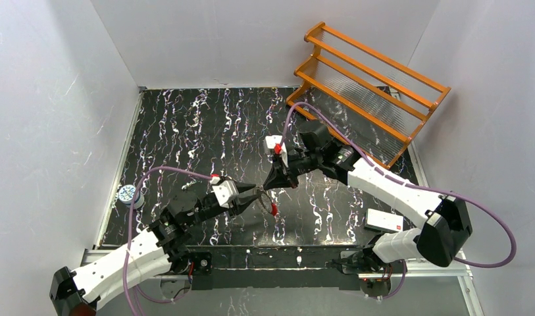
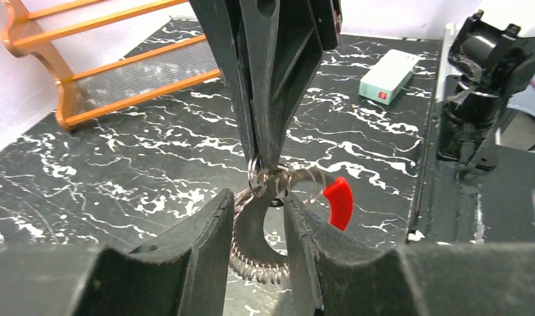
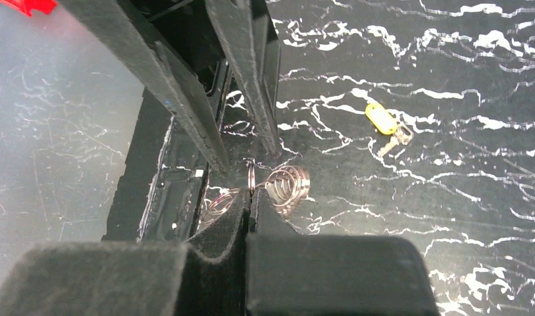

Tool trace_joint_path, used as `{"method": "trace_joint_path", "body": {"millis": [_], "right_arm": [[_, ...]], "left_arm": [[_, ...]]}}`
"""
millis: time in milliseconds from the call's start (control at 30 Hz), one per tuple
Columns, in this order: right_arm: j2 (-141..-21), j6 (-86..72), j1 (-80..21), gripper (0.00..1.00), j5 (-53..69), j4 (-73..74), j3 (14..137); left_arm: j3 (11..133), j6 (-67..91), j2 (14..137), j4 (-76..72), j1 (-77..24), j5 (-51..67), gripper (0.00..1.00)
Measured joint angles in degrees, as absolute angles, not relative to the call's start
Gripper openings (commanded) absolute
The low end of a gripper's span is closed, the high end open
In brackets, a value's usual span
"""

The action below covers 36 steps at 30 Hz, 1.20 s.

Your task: Put the keys on the keyring

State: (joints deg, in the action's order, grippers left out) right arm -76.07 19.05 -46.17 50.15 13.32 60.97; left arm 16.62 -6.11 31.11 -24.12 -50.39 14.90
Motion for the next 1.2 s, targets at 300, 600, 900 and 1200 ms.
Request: {"method": "trace_joint_path", "body": {"millis": [300,600,900,1200], "right_arm": [[-81.8,25.1,-50.5,0.01,41.0,28.3,69.3],[-85.2,27.2,-54.5,0.01,35.7,35.1,73.1],[-86.0,27.7,-56.0,0.01,33.7,36.4,73.7],[-86.4,28.3,-56.0,0.09,32.7,37.4,73.7]], "left_arm": [[24.1,-12.4,35.4,-10.6,-50.4,13.9,0.33],[24.6,-14.4,37.4,-6.6,-50.4,16.1,0.21],[25.1,-15.0,39.9,-6.0,-50.4,19.0,0.02],[25.1,-14.7,42.1,-7.2,-50.4,19.7,0.0]]}}
